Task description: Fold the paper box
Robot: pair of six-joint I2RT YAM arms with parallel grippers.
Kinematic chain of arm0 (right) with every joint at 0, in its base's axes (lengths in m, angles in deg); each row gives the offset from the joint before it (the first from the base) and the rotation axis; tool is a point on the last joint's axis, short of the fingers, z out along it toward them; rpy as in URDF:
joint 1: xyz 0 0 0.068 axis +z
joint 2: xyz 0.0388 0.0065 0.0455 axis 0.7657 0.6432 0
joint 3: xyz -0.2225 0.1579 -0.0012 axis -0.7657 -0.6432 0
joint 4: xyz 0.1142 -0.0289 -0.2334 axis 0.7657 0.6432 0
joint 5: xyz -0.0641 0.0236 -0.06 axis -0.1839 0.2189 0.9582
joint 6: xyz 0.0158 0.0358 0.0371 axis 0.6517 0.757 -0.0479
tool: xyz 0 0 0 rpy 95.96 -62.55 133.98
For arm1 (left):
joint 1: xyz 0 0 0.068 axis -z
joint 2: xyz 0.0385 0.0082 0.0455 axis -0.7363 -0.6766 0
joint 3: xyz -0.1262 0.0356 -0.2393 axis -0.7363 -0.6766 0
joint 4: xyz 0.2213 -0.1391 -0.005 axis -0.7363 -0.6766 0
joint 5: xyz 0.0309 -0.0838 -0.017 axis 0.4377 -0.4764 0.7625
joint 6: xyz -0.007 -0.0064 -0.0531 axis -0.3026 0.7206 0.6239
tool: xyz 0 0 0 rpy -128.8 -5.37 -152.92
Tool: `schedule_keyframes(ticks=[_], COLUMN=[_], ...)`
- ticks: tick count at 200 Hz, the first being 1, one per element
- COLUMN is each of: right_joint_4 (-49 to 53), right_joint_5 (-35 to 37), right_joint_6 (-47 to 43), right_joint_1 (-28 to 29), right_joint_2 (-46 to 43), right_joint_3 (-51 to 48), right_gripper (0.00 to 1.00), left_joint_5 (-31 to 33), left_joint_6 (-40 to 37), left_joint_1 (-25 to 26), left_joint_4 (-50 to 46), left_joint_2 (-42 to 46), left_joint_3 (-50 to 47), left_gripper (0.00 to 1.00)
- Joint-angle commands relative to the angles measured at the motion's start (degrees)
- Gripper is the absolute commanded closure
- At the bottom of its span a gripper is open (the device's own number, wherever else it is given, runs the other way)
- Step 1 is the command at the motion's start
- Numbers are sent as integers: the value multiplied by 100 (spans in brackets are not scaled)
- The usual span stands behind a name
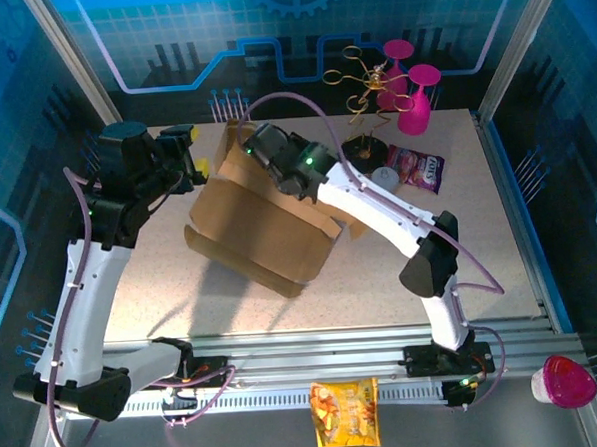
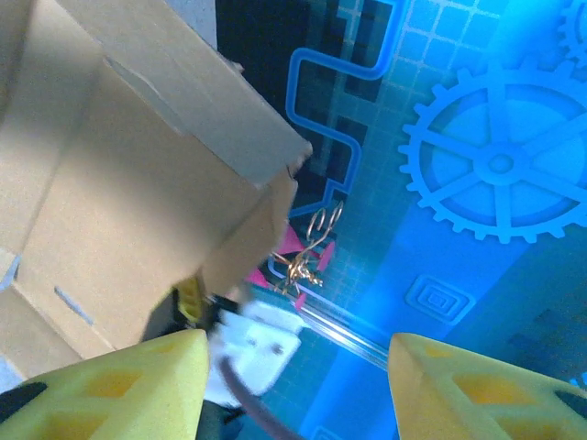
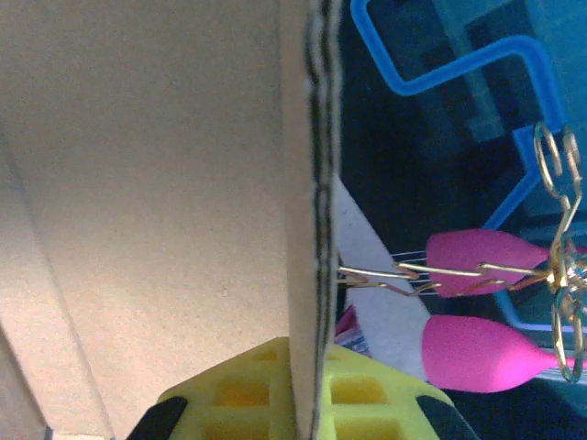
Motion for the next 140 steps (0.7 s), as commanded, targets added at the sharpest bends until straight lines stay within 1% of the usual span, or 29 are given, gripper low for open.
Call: schedule_keyframes(ticks=[1,7,14,28,31,37,69,81,87,90,114,127,140], right_joint_4=[-3061,-3851,-4464,-5144,-5278,-5564,-8132,-8878,-9096,-9152,-9341,-9550,-9654], right_joint_5=[921,914,900,994,1011,1028,921,834,761,735,677,675,690], right_joint_6=[-1878,-2375,-2806,-3367,-3472,-3713,-5583,-6168,-6333,-6374,-6385,-6500,-6513], right_joint_1=[356,427,485,526,528,530,548,549,542,538,493,501,511], right_joint_2=[-688,-810,-875,-806,-782,-745,-482,-334,-289,-282,-214,-180,-175], right_joint_3=[-1183,-1556,-1852,-2077,-2100,-2190,-2890,-3041,-3129,-3162,-3355,-3455,-3529], right_gripper=[100,100,100,100,100,100,100,100,100,100,100,100,100], left_joint_5=[-196,-155,-154,-223,-235,-251,-201,-272,-350,-383,-687,-987,-1161], left_joint_6=[450,462,496,584,748,828,759,689,689,501,141,119,79], left_joint_1=[-28,-32,-33,-30,-32,-33,-122,-243,-343,-401,-770,-877,-877], left_joint_4=[-76,-98,-128,-167,-165,-157,-234,-235,-223,-199,-82,164,654], left_joint_2=[85,112,125,188,199,249,386,418,437,447,497,467,412], left_joint_3=[-44,-53,-89,-237,-285,-367,-667,-779,-844,-882,-1024,-1175,-1375], left_gripper=[45,45,45,45,46,46,46,46,46,46,46,45,44])
